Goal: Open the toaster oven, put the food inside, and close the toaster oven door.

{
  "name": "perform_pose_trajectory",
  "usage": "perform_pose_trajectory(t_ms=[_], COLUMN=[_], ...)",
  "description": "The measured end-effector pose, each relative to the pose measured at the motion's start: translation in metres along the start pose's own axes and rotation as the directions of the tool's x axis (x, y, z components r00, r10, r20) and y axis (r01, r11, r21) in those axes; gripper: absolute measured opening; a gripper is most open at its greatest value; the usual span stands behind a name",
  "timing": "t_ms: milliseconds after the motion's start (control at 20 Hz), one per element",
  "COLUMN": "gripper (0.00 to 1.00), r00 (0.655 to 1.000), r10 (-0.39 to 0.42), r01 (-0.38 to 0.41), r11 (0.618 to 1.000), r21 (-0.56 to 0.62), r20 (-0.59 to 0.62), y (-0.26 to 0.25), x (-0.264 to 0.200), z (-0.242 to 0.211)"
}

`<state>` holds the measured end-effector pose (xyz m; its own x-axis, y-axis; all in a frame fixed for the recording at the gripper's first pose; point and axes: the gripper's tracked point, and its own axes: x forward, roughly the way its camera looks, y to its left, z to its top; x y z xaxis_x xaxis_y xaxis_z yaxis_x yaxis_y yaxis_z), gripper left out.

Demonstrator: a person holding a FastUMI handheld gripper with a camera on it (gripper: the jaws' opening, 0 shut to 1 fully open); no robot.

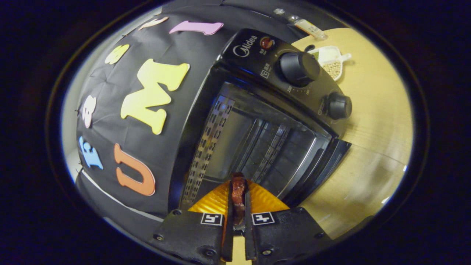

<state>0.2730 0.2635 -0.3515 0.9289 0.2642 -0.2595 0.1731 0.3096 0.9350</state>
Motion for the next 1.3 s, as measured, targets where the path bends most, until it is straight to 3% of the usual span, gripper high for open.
perform_pose_trajectory(t_ms=[200,400,650,800,1000,1300], gripper=[0.17,0.19,0.28,0.59,1.00,1.00], r00=[0.996,0.995,0.990,0.987,0.976,0.974], r10=[-0.025,-0.075,-0.137,-0.159,-0.214,-0.224], r01=[0.022,0.075,0.141,0.155,0.188,0.170], r11=[0.999,0.997,0.977,0.930,0.778,0.699], r21=[0.037,0.005,-0.163,-0.333,-0.599,-0.695], r20=[0.080,0.064,0.034,0.014,0.029,0.013], y=[-0.005,-0.017,-0.023,-0.022,-0.022,-0.028], x=[0.013,0.020,0.017,0.015,0.011,-0.004], z=[0.010,0.001,-0.003,-0.011,-0.026,-0.023])
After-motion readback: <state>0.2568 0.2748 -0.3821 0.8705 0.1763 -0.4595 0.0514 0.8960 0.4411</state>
